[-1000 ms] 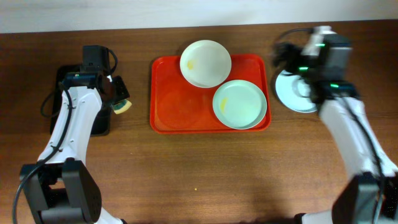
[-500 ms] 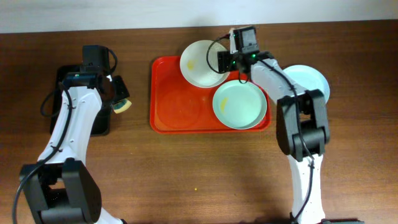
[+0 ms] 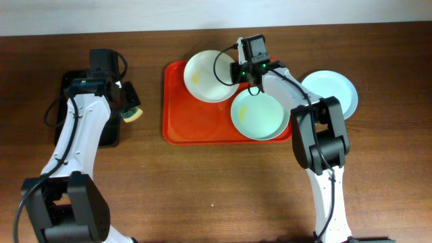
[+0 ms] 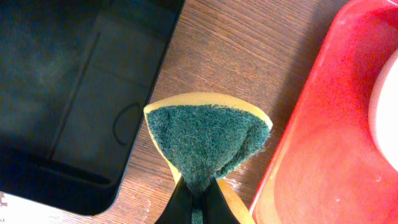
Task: Clean dirty plates on tray and stack at the side
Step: 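Grip the cream-white plate rim with the right gripper, then scrub the cream-white plate with the sponge in the left gripper, then stack the cream-white plate onto the blue plate with the right gripper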
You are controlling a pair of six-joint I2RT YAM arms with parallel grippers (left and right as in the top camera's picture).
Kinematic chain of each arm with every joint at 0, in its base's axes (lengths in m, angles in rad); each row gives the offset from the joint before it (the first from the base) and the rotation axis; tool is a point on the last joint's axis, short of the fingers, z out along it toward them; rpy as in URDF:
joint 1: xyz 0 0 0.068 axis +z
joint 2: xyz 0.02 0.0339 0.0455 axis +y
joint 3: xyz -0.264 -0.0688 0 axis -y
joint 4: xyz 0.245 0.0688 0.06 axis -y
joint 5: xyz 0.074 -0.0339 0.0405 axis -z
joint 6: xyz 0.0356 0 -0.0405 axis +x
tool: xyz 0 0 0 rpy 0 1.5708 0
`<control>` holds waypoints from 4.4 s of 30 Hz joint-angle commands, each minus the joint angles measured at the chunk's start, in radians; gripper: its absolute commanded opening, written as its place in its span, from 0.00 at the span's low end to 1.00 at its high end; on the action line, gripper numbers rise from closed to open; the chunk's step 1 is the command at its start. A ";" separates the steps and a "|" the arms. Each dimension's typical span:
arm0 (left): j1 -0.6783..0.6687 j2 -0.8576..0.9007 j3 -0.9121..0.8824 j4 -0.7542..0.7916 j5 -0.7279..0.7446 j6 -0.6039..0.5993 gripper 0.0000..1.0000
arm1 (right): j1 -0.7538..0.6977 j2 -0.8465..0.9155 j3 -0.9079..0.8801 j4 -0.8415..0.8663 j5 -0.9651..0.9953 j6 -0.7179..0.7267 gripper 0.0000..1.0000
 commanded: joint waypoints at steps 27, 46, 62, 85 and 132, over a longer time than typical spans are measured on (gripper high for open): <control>0.270 0.264 0.057 0.286 -0.131 0.028 0.00 | 0.162 -0.118 -0.069 -0.376 -0.064 0.029 0.04; -0.251 0.234 0.043 0.317 0.208 -0.043 0.00 | 0.154 -0.118 -0.069 -0.271 -0.070 0.065 0.04; -0.278 0.284 0.113 0.212 0.036 -0.043 0.00 | 0.120 -0.118 -0.069 -0.294 -0.064 0.066 0.04; -0.192 0.036 0.109 -0.020 -0.132 -0.043 0.00 | 0.180 -0.317 -0.012 -0.325 0.445 -0.209 0.04; -0.102 0.042 0.109 -0.021 0.097 -0.043 0.00 | -0.653 -0.396 -0.302 -0.469 0.175 0.155 0.29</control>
